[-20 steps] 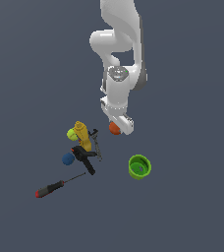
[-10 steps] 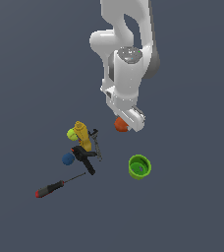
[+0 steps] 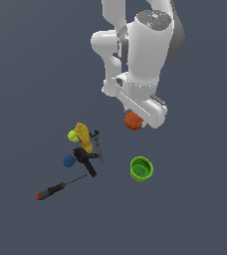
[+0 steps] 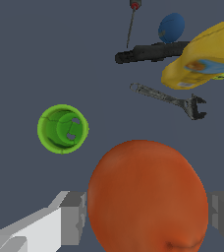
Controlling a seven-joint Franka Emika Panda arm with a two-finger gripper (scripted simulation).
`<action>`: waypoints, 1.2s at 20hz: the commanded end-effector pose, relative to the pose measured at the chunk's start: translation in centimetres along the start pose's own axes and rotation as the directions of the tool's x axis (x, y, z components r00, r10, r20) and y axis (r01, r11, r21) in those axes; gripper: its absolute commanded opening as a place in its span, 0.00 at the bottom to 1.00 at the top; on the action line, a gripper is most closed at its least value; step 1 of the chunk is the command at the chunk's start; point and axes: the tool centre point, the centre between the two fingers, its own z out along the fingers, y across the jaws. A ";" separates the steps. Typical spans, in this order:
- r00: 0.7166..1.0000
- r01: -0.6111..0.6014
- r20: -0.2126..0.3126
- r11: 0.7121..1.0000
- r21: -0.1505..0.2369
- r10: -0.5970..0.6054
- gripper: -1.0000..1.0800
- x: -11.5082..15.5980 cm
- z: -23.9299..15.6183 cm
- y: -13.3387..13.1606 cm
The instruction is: Pick up a designated object from a clutter of objects.
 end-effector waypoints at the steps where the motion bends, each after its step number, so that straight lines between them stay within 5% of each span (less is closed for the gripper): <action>1: 1.000 0.000 0.000 1.000 0.001 0.000 0.00 0.0 -2.1 -1.3; 13: 1.000 -0.001 0.001 1.000 0.001 0.001 0.00 0.4 -9.7 -6.5; 24: 1.000 -0.001 0.001 1.000 0.001 0.001 0.00 0.7 -12.5 -8.6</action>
